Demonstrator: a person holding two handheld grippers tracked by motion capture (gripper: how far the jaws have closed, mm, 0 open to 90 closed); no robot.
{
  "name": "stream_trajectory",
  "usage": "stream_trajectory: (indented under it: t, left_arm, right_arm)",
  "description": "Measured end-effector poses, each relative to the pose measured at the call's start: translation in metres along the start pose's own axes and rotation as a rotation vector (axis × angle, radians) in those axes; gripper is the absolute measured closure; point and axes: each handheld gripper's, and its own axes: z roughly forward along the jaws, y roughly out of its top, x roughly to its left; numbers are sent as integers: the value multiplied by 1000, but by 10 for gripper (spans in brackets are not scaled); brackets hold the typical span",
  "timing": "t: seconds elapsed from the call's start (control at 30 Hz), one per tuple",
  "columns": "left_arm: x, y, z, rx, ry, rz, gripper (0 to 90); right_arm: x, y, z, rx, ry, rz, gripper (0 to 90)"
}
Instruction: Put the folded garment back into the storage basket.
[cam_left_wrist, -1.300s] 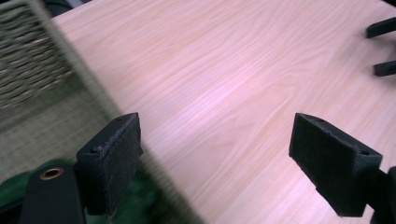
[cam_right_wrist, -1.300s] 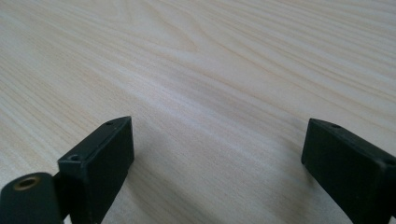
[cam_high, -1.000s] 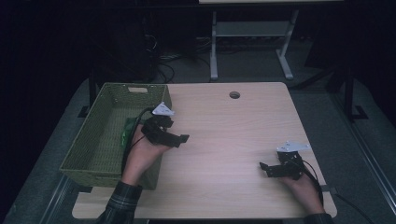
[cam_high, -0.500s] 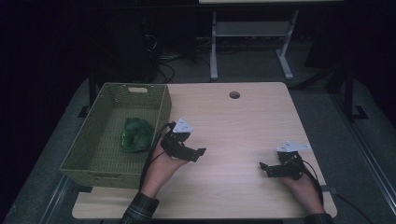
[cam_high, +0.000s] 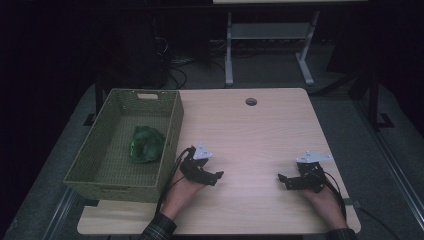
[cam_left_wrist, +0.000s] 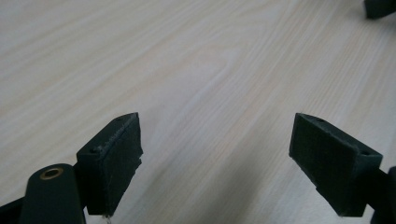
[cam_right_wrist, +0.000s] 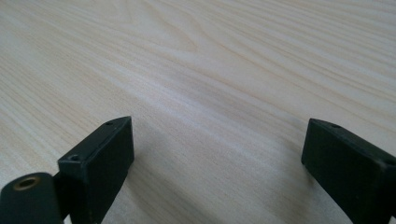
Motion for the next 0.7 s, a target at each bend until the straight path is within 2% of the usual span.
stream_trajectory:
  t: [0.3,0.7]
  left_arm:
    - [1,-13,11,7,42,21,157]
    - [2,-13,11,12,33,20,154]
  right_arm:
    - [0,0,0,0,1,0,89]
    - [0,0,0,0,1,-1,89]
